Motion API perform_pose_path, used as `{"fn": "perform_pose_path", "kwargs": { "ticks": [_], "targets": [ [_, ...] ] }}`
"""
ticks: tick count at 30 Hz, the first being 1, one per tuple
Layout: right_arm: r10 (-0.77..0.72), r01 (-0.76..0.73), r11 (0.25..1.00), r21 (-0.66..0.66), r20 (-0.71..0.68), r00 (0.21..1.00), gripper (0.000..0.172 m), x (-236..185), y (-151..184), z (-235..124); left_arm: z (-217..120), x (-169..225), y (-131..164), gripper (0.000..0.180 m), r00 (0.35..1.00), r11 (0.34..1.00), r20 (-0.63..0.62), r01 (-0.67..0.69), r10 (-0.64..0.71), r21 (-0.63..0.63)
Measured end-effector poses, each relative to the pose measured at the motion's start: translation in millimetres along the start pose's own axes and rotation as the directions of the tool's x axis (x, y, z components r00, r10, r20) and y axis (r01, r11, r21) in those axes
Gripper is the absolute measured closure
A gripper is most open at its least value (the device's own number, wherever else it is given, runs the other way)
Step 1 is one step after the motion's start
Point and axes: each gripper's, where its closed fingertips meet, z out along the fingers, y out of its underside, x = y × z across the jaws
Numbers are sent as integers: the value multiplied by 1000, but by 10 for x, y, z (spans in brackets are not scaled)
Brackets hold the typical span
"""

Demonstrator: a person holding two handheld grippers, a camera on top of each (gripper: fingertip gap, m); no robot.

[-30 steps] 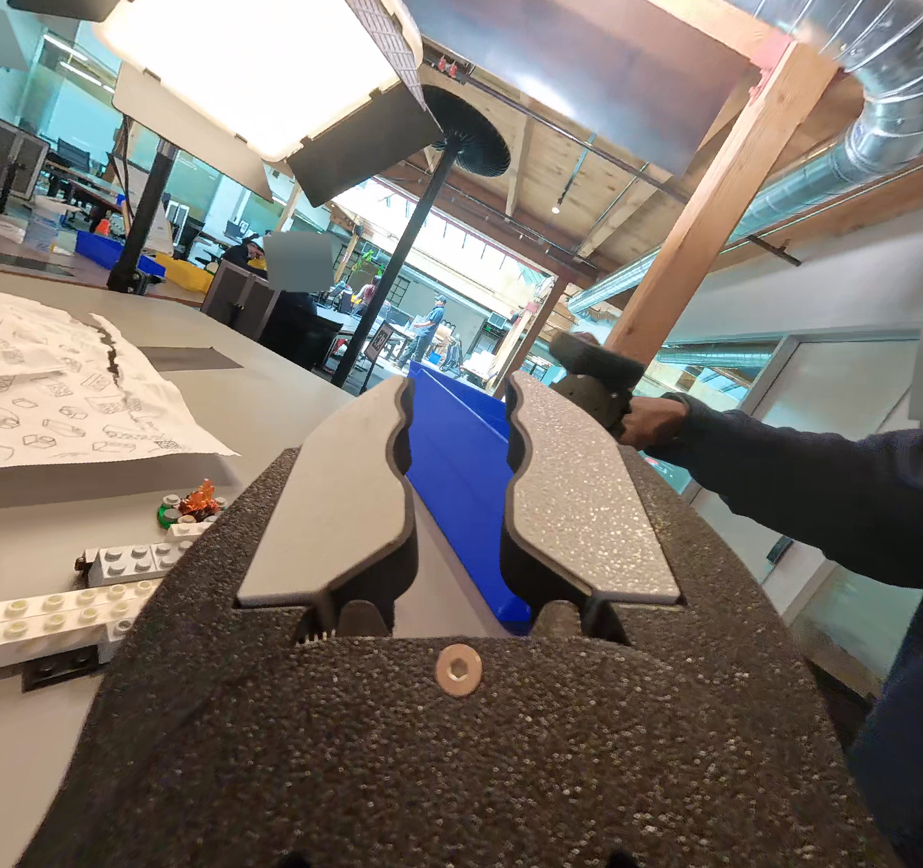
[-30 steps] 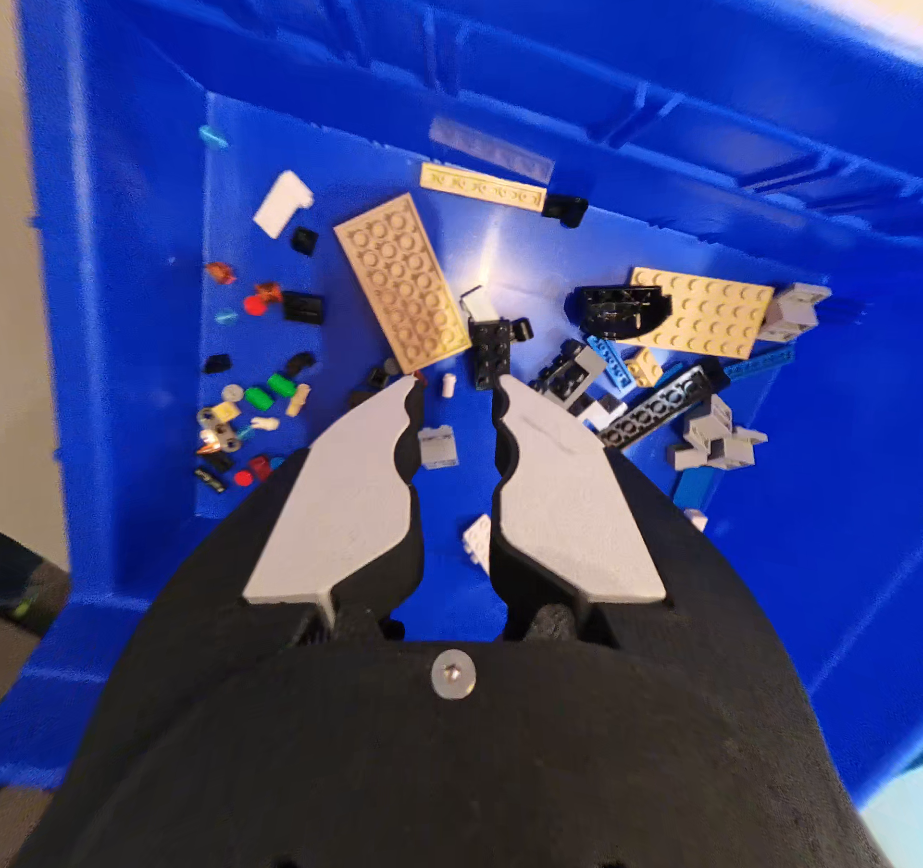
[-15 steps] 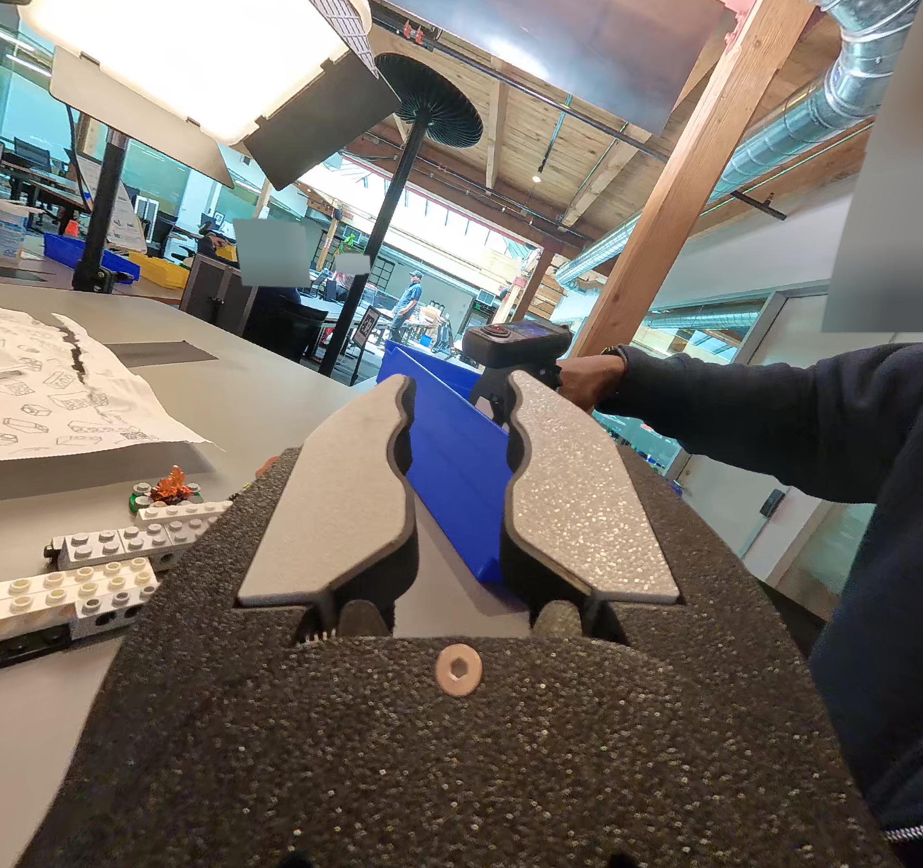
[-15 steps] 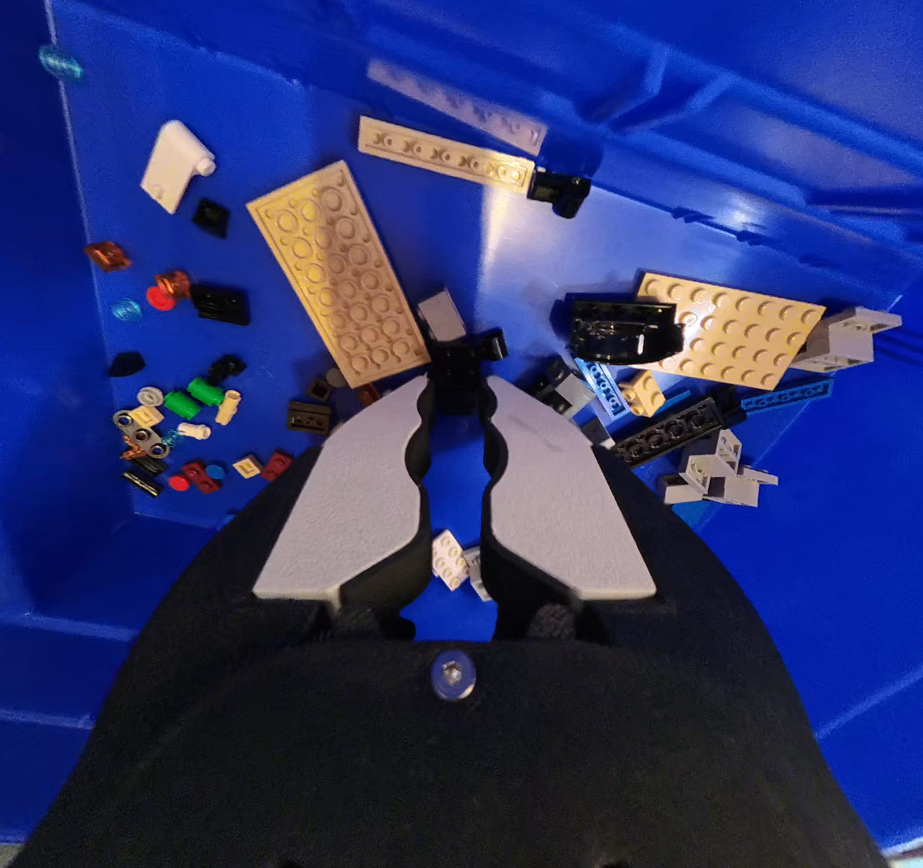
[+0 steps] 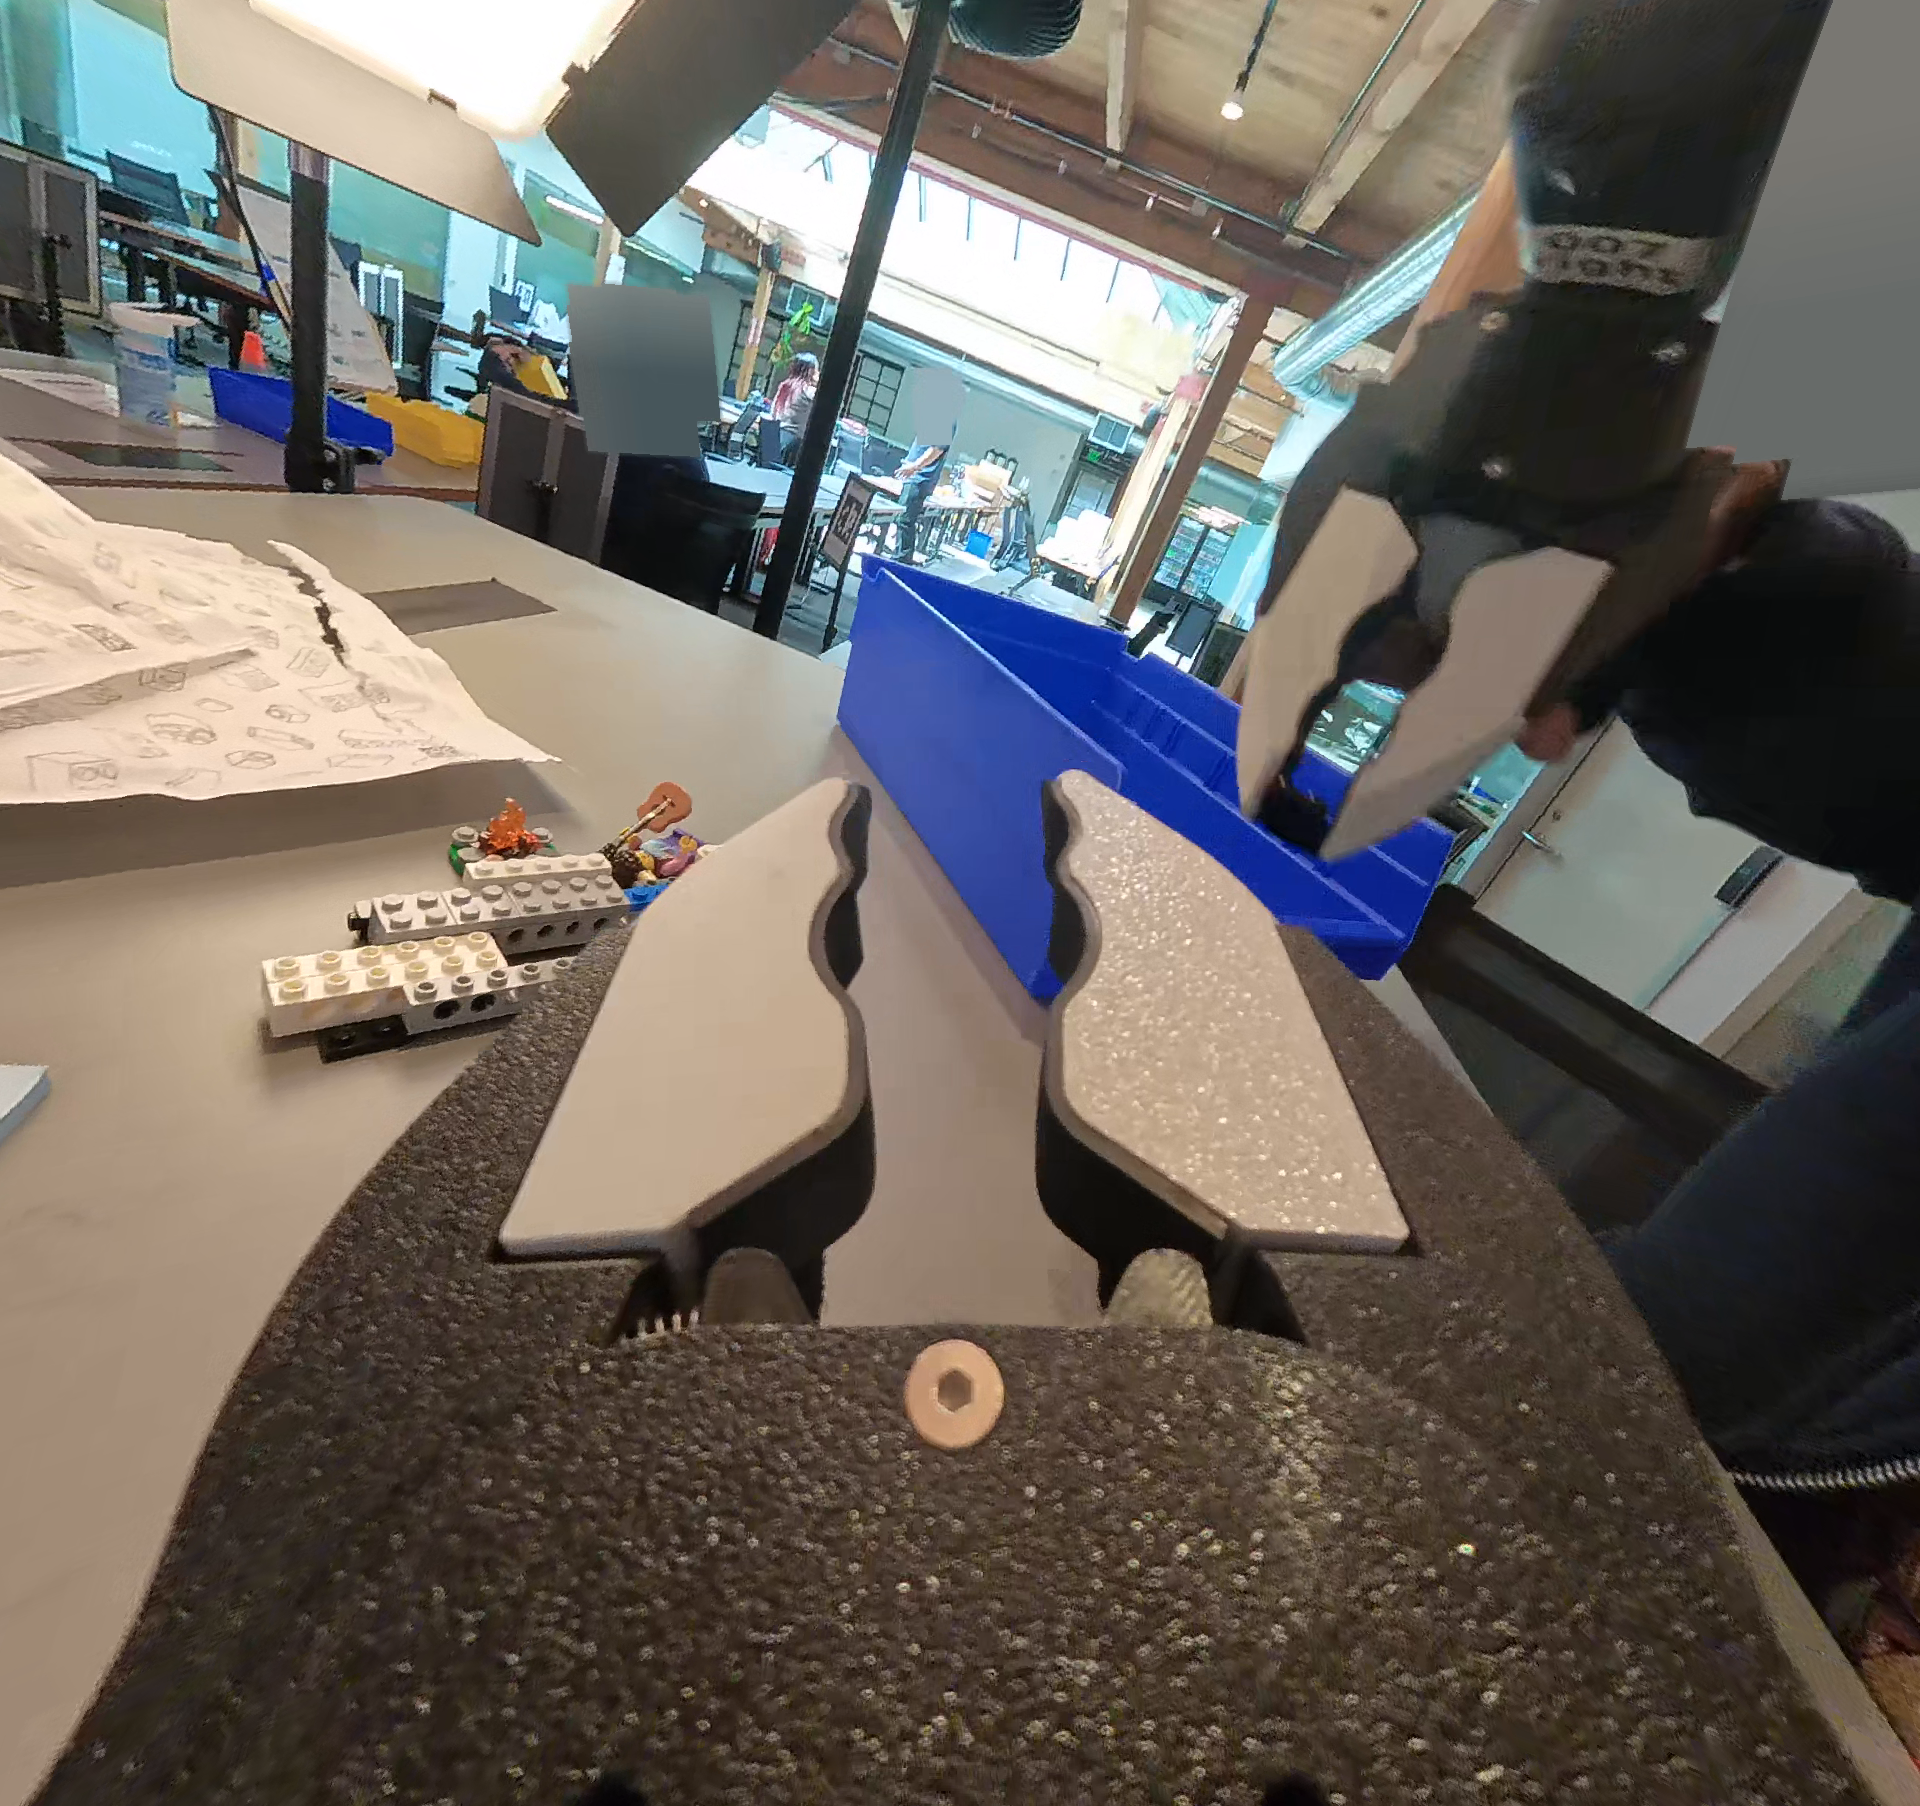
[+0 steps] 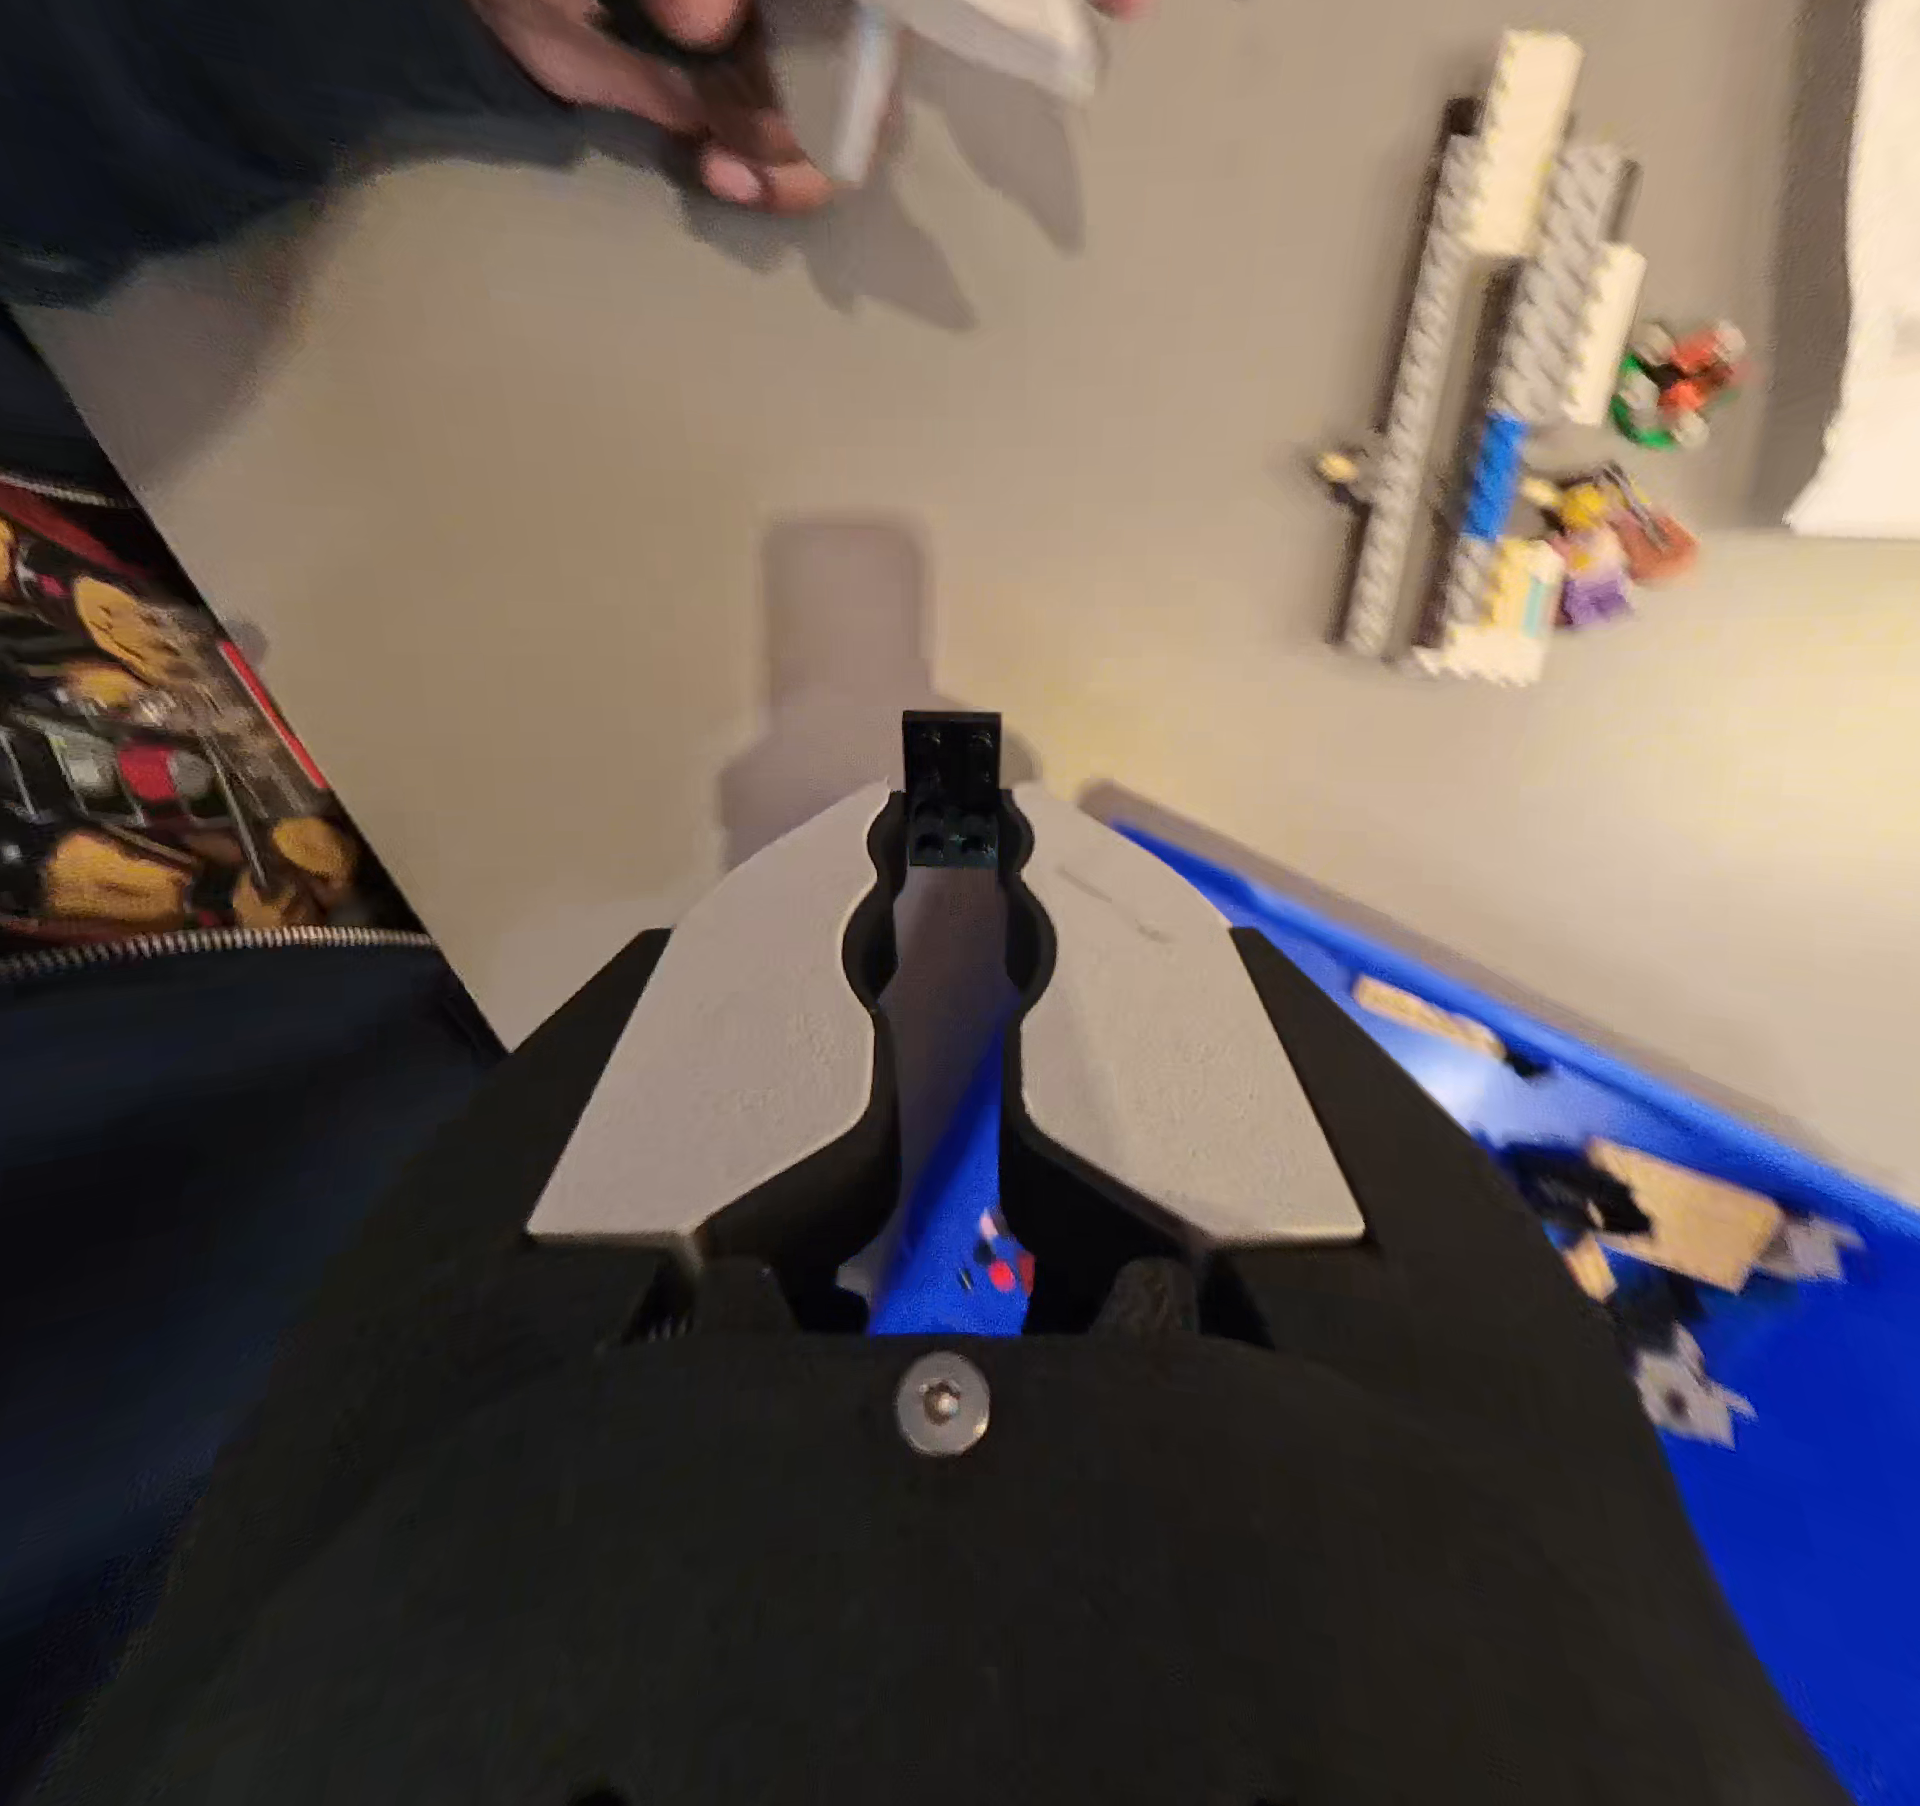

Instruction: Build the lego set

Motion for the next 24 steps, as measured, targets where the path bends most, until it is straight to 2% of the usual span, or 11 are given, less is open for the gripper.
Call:
{"fn": "perform_pose_path", "kwargs": {
  "ticks": [3, 6, 11, 15, 18, 21, 24],
  "targets": [
    [-21, 21, 999, -33, -12, 1000, 155, -217, -190, 503, 7, -47, 6, 148, 999, 999, 5, 39, -39, -4],
    [14, -15, 997, -77, -12, 1000, 155, -295, -230, 972, -33, -78, -38, 148, 998, 998, 3, 63, -63, 21],
    [43, -44, 994, -99, -17, 999, 155, -326, -263, 1305, -112, -127, -38, 148, 998, 998, 36, -49, 50, -27],
    [52, -53, 995, -87, -14, 999, 155, -328, -314, 1327, -141, -159, -78, 148, 998, 999, 34, -51, 51, -4],
    [55, -56, 997, -59, -22, 998, 148, -319, -351, 1255, -149, -135, -86, 148, 999, 999, 13, -52, 52, -2],
    [72, -72, 997, 4, 0, 997, 146, -351, -387, 1024, -157, -160, -89, 148, 998, 999, 21, -52, 52, -5],
    [78, -80, 995, 56, 42, 996, 146, -371, -305, 624, -167, -184, -103, 148, 999, 1000, 21, -29, 29, 4]
  ]
}}
